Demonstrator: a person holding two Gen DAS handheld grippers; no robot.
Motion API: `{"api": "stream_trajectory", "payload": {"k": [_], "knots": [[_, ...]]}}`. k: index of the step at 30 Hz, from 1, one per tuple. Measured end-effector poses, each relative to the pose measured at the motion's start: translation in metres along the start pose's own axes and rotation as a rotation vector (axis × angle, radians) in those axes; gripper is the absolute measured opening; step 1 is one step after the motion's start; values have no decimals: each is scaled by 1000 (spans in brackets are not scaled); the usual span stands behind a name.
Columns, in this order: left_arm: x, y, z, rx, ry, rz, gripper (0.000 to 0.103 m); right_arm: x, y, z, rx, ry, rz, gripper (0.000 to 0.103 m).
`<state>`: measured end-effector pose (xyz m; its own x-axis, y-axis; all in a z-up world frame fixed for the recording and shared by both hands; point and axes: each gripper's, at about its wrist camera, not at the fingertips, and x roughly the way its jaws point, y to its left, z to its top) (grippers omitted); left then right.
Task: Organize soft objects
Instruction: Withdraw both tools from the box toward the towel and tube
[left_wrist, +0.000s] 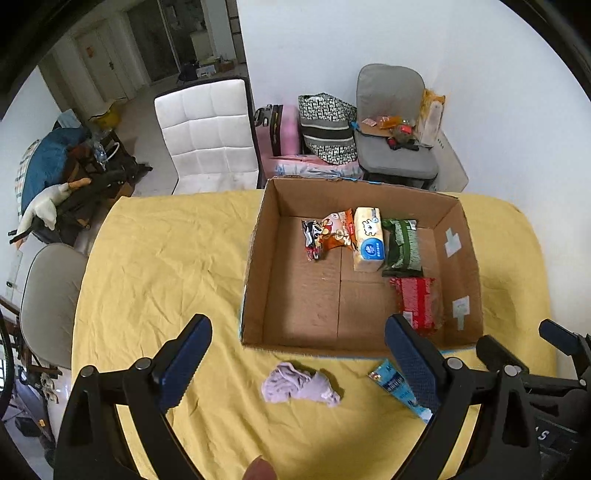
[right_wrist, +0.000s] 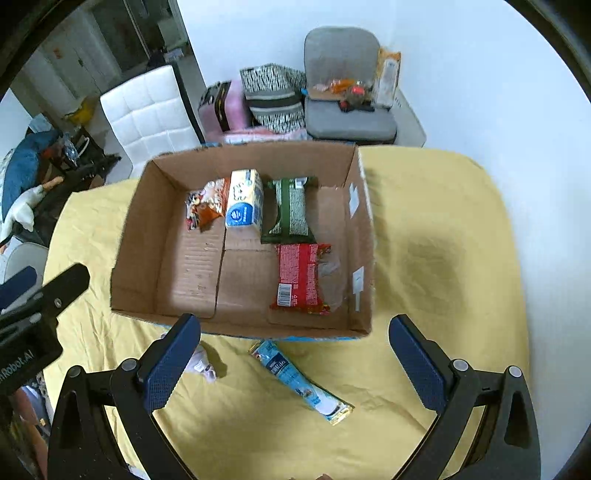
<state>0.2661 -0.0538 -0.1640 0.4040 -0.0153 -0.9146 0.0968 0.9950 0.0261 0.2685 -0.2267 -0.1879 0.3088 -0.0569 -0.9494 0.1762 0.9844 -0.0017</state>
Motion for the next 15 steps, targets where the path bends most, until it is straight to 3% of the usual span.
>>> {"api": "stream_trajectory", "payload": {"k": [5,7,15], "knots": [[-2,6,-20,-38,23,-5,96,-13,-9,-16,8,-10,13,103],[9,10,-35,-62,70,-1,96,-3,-15,-24,9,22,7,103],[80,25,-90,-165,294,-25,96,95,-31,-68,-49,254,67,103]]}}
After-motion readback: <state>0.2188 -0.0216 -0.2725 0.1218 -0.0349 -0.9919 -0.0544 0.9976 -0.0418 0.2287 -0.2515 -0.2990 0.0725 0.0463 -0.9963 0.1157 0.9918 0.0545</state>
